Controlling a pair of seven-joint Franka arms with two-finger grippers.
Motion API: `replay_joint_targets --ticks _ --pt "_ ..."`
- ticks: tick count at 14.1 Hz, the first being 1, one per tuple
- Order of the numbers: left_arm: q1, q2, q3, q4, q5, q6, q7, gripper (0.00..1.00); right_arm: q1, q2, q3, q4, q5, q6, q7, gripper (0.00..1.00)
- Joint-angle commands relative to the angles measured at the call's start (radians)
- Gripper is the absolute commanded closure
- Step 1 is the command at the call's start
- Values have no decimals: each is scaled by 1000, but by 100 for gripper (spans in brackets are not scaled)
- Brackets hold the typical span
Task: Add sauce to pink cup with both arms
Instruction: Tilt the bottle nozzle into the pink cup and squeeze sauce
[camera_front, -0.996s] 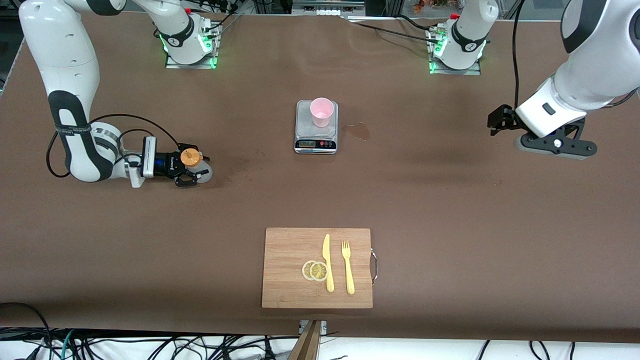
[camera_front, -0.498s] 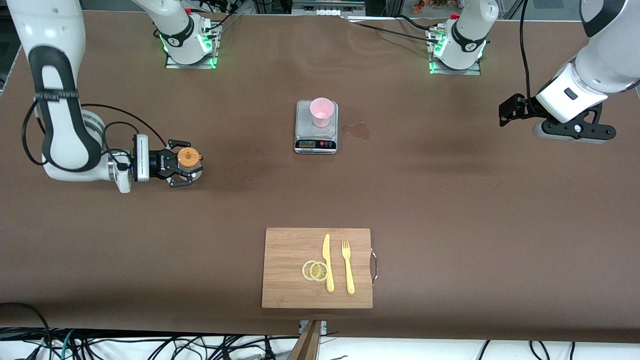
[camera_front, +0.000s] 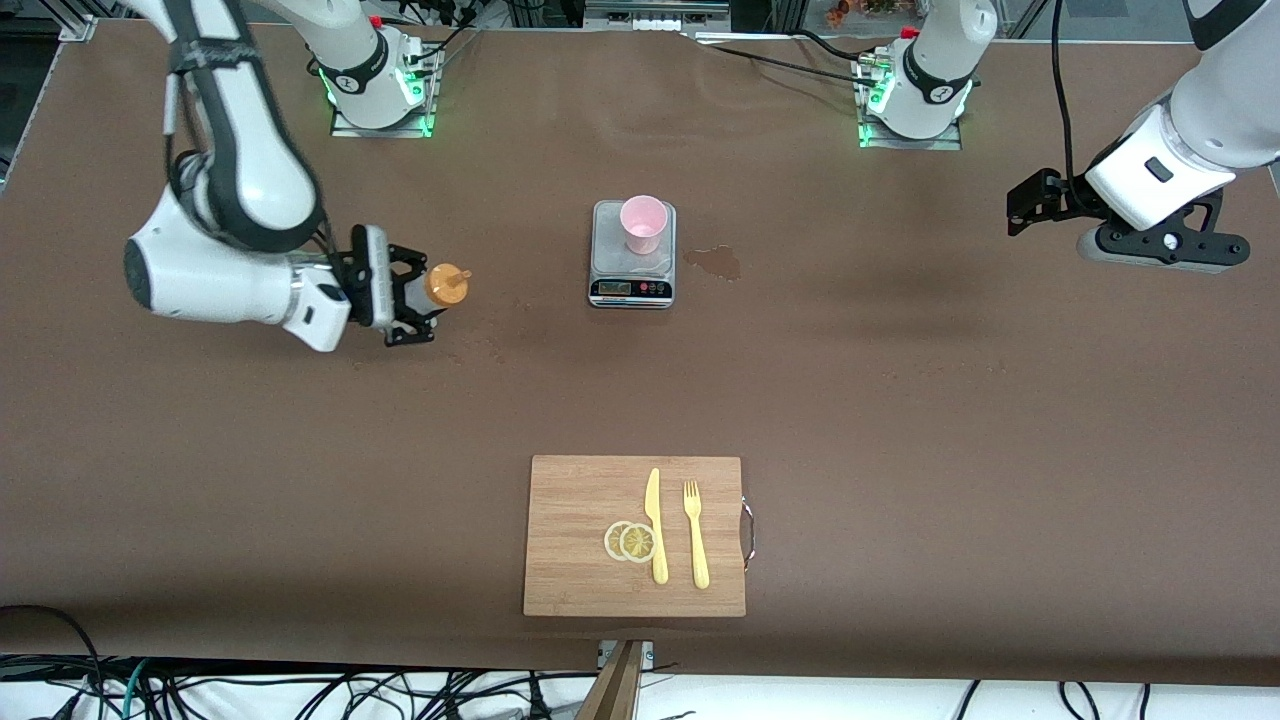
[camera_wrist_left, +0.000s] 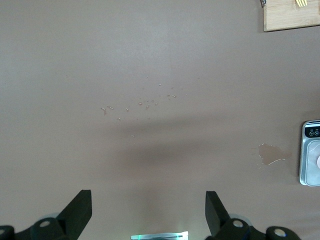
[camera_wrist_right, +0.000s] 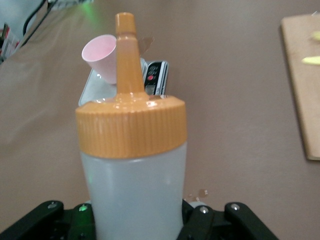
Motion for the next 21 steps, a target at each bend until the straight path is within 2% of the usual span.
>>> replay_joint_targets --ticks 1,4,8,11,16,19,21 --pt "9 23 7 70 -13 -43 20 0 43 -55 68 -17 -193 29 242 99" --pt "16 24 5 75 -15 -43 15 0 61 -69 174 -17 -349 29 495 99" --pt "18 26 5 80 -15 -43 11 0 144 -55 226 -9 -476 29 767 99" --pt "16 27 4 80 -15 -48 7 0 162 -48 303 -9 -589 19 959 99" --pt "16 30 4 80 -15 -50 7 0 187 -6 373 20 -691 -22 1157 99" --pt "16 32 4 80 -15 -50 7 0 225 23 377 42 -720 -53 1227 99" --pt "16 32 2 80 -15 -50 7 0 239 35 399 54 -742 -77 1273 99"
